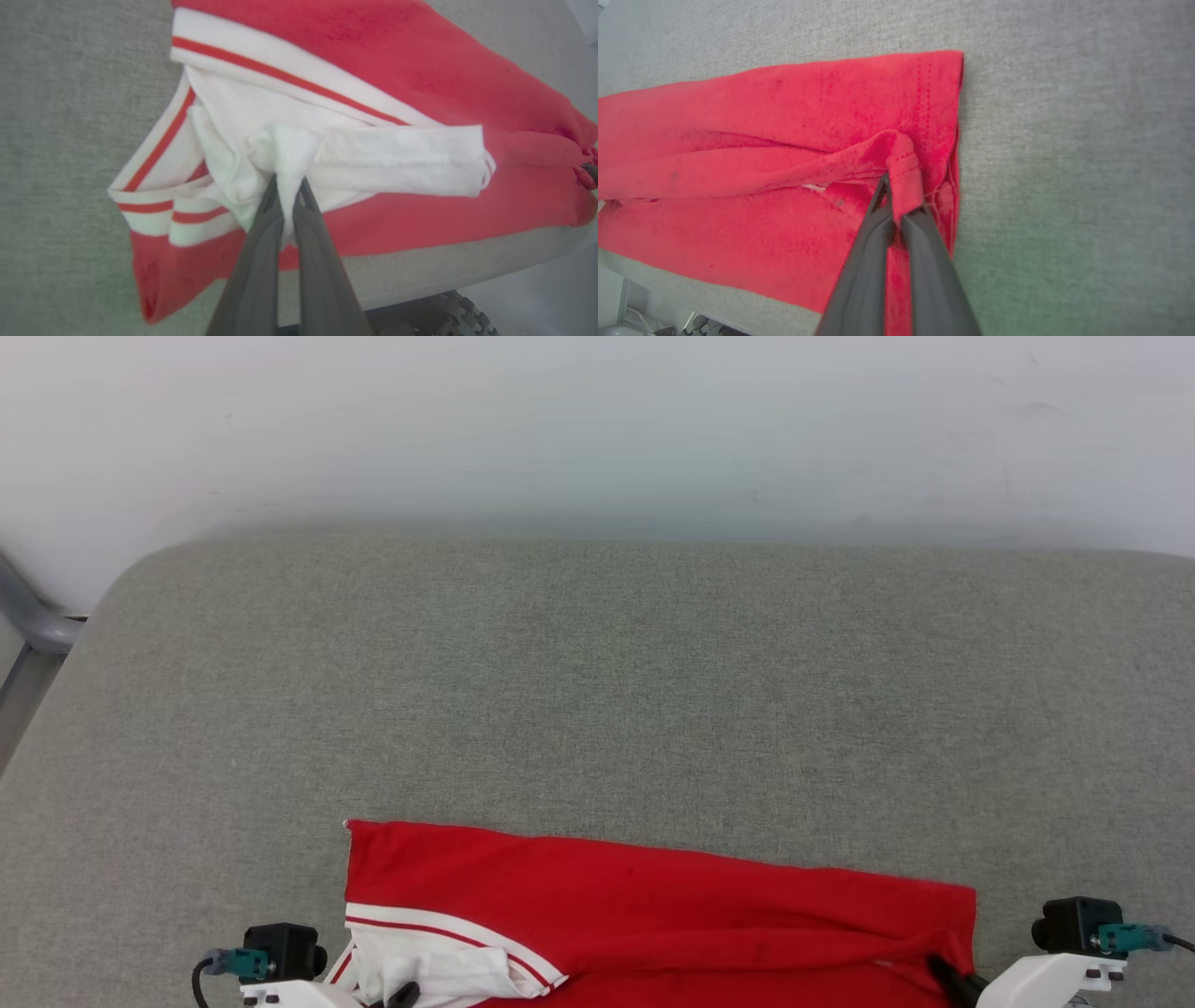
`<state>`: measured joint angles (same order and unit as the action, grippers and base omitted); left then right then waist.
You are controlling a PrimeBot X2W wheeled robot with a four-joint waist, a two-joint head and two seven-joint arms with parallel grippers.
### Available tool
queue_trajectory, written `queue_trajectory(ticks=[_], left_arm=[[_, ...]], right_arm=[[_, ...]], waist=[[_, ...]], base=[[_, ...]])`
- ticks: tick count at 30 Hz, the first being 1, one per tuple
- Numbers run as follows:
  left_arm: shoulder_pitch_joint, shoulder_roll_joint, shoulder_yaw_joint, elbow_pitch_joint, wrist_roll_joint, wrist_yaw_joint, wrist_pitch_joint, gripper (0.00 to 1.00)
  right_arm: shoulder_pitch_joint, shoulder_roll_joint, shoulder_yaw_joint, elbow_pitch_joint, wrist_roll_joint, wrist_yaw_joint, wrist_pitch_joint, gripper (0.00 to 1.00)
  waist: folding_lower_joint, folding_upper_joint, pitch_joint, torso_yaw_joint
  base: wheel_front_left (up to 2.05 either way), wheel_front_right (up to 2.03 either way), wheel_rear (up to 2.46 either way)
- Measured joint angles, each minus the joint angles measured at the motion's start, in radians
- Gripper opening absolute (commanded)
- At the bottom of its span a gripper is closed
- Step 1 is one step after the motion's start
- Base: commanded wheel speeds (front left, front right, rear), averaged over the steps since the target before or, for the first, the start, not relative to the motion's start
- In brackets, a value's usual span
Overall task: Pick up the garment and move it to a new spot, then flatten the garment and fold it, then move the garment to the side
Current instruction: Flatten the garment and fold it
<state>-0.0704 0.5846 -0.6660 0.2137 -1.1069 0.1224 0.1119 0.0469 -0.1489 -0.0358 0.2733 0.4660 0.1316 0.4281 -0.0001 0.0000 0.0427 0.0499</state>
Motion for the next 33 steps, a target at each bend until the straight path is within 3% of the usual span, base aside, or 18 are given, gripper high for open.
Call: queue_trajectory(ticks=[1, 3, 4, 12, 17, 25, 33], left_arm=[[-0.003, -0.005, -0.002, 0.014, 0.0, -0.006, 0.0, 0.07], [-0.021, -0.018, 0.0, 0.035, -0.003, -0.015, -0.002, 0.78], [-0.028, -0.024, 0.001, 0.041, -0.003, -0.018, -0.008, 1.0], [-0.069, -0.027, 0.023, 0.038, 0.049, -0.022, -0.102, 1.0], [-0.083, -0.024, 0.036, -0.004, 0.105, -0.001, -0.188, 1.0], [-0.086, -0.03, 0.082, -0.087, 0.222, 0.092, -0.345, 1.0], [-0.068, -0.069, 0.14, -0.211, 0.364, 0.177, -0.372, 1.0]], right_arm=[[0.0, 0.002, 0.0, 0.002, 0.0, 0.0, -0.015, 1.0], [0.0, 0.009, -0.001, 0.006, 0.0, 0.0, -0.039, 1.0], [0.0, 0.012, -0.001, 0.003, 0.0, 0.0, -0.052, 1.0], [0.003, -0.003, -0.006, -0.078, 0.001, 0.0, -0.098, 1.0], [0.03, -0.025, -0.044, -0.171, 0.0, -0.001, -0.029, 1.0], [0.069, -0.056, -0.133, -0.298, -0.011, -0.001, 0.206, 1.0], [0.069, -0.05, -0.102, -0.327, -0.022, -0.001, 0.313, 1.0]], waist=[[0.0, 0.0, -0.001, -0.001], [0.0001, 0.0, -0.002, -0.002], [0.0, 0.0, -0.004, -0.002], [0.0001, 0.0, -0.032, -0.01], [0.0001, 0.0, -0.044, -0.016], [0.0001, 0.0, -0.046, -0.008], [0.0001, 0.0, -0.008, 0.027]], base=[[0.0, 0.0, 0.0], [0.0, 0.0, 0.0], [0.0, 0.0, 0.0], [0.0, 0.0, 0.0], [0.0, 0.0, 0.0], [0.0, 0.0, 0.0], [0.0, 0.0, 0.0]])
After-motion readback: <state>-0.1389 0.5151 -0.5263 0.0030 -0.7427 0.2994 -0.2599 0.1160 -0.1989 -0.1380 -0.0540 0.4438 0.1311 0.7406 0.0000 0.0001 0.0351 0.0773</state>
